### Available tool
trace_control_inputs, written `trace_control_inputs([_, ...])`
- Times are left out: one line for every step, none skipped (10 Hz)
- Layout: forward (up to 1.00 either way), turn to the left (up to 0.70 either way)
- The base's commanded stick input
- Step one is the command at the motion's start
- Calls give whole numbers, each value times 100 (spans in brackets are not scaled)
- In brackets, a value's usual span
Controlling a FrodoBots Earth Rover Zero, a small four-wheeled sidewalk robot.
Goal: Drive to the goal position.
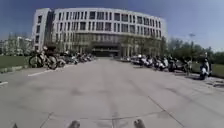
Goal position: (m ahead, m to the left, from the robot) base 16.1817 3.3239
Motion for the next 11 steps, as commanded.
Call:
trace_control_inputs([85,0])
trace_control_inputs([85,0])
trace_control_inputs([85,0])
trace_control_inputs([85,0])
trace_control_inputs([85,0])
trace_control_inputs([85,0])
trace_control_inputs([85,0])
trace_control_inputs([85,0])
trace_control_inputs([85,0])
trace_control_inputs([85,0])
trace_control_inputs([85,0])
